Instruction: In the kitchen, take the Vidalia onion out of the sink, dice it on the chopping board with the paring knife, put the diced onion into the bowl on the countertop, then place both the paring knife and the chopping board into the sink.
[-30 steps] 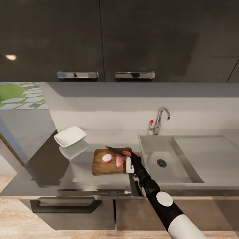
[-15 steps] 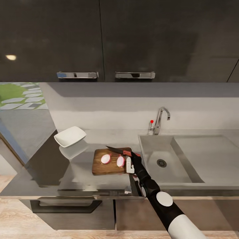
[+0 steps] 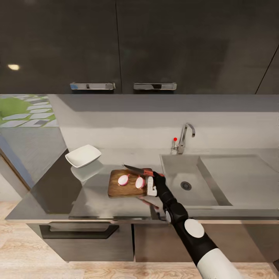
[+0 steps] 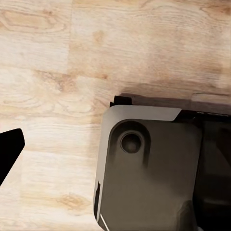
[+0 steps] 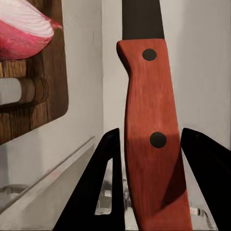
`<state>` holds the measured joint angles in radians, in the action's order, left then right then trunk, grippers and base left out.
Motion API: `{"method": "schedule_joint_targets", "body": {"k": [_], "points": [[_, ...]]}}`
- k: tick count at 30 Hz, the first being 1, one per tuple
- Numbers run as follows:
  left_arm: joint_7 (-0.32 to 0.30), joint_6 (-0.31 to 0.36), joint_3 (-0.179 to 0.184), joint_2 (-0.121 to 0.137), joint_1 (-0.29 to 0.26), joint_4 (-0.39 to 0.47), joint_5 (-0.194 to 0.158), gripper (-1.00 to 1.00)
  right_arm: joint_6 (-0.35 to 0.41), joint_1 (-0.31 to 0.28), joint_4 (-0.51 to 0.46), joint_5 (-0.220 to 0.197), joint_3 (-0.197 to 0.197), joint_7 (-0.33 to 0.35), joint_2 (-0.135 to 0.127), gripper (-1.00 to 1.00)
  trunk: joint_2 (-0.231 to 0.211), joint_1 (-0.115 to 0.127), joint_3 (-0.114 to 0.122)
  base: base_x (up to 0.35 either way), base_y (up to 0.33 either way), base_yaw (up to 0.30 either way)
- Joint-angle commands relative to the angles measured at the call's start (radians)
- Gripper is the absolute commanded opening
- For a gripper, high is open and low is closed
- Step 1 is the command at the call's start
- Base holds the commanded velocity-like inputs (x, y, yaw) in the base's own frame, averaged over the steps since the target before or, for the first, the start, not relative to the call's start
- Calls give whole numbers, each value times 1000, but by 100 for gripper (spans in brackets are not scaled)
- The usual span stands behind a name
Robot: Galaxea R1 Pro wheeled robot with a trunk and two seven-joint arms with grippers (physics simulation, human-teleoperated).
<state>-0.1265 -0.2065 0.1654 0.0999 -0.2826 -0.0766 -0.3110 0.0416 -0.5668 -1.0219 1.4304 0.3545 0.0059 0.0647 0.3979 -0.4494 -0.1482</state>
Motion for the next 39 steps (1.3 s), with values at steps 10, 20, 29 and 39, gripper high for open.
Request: {"method": "schedule_joint_targets", "body": {"k": [10,20,29,39], "points": [[-6,-5,7,1,0,-5,-11,100,39,-1,-34,7,-55,-45,-3,-100,2,-1,-2,-73,0,0],[-7,-5,7,1,0,-5,-11,100,95,-1,4,15,-134,-157,1,-100,2,-1,-2,-81,0,0],[-6,-5,8,-1,1,-5,-11,100,88,-1,7,5,51,-67,9,-100,2,-1,-2,-73,25,0],[-5,-5,7,0,1,-5,-11,100,93,-1,142,3,49,-50,25,-100,2,-1,-2,-5,2,0]]}}
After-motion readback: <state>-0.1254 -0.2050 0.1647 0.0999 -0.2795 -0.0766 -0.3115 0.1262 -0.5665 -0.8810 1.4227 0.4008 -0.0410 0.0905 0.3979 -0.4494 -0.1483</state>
